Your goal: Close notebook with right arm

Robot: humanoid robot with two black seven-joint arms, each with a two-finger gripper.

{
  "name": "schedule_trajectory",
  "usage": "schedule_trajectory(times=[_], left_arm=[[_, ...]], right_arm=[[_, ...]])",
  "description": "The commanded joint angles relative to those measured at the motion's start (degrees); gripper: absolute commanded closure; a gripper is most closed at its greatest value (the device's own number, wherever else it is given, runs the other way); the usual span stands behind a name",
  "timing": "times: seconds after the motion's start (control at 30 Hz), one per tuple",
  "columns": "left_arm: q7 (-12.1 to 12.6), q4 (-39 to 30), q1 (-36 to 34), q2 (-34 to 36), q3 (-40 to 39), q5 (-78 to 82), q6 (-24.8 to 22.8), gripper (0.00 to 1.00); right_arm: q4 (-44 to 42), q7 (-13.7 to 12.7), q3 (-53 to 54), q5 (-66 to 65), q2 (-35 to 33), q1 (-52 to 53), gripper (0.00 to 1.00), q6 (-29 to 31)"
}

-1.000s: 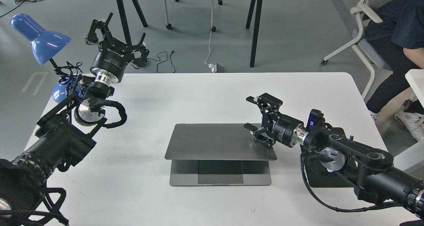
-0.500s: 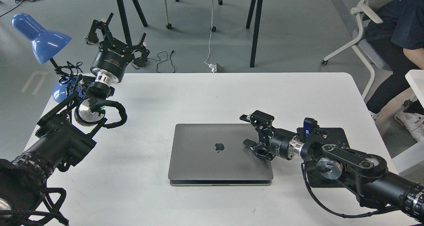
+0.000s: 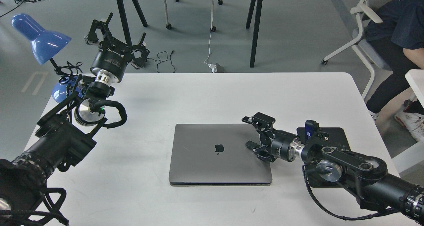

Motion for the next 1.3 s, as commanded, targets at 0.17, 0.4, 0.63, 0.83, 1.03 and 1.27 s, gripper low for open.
schedule_trajectory(times=[0.17,0.4,0.63,0.83,1.03,1.27], left_arm=[[0.08,0.08,0.0,-0.02,0.0,0.0,0.0,0.0],[0.08,-0.01,0.0,-0.02,0.0,0.0,0.0,0.0],[0.0,-0.01,0.0,-0.02,0.0,0.0,0.0,0.0],[0.0,-0.01,0.0,0.07,0.0,-0.09,0.0,0.0],[0.0,-0.01,0.0,-0.01,0.0,0.0,0.0,0.0],[0.0,-0.01,0.0,-0.02,0.0,0.0,0.0,0.0]], right_arm=[[0.0,-0.12,0.0,0.0,-0.09,-0.71,0.0,0.0],[0.09,-0.12,0.0,0.0,-0.09,-1.33,0.0,0.0],[0.44,0.32,1.31,0.27,-0.53,-1.06,0.0,0.09],[0.88,0.59,14.91,0.71,-1.49,-1.15,0.0,0.97],[0.71,-0.12,32.22,1.15,-1.41,-0.98,0.0,0.79],[-0.43,-0.38,43.41,5.61,-1.49,-1.06,0.0,7.47]])
